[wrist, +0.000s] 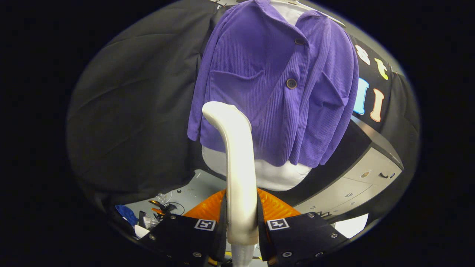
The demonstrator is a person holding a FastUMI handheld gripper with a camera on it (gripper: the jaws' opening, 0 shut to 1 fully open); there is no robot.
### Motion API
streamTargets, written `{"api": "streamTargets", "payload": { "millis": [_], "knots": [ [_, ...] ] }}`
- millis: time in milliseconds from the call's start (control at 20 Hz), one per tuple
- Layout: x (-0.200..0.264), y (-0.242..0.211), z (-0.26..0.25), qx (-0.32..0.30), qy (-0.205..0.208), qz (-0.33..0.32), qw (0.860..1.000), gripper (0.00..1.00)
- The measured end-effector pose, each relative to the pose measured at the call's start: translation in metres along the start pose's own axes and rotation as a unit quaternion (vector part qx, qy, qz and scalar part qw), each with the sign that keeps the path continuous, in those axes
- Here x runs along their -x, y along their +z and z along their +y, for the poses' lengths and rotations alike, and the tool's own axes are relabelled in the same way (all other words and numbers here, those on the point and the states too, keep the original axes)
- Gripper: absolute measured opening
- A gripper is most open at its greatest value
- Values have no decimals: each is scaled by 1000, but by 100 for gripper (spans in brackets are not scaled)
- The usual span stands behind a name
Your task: Iron the clothes twice with a garment steamer, once on the left side and once on the right side.
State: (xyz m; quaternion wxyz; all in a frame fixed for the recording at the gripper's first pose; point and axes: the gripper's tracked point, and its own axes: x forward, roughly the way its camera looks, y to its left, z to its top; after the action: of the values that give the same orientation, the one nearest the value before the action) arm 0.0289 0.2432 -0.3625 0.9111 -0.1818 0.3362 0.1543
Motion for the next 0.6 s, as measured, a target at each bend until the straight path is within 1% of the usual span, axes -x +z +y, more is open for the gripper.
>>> {"api": "streamTargets", "payload": {
  "millis": [150,250,400,600],
  "knots": [
    [-6,-21,-4,-18,8,31,999,36],
    [-5,-36,-13,-27,5,48,998,36],
    [6,-62,-26,-48,5,72,996,36],
    [31,-103,-63,-81,-1,99,992,36]
  ]
}}
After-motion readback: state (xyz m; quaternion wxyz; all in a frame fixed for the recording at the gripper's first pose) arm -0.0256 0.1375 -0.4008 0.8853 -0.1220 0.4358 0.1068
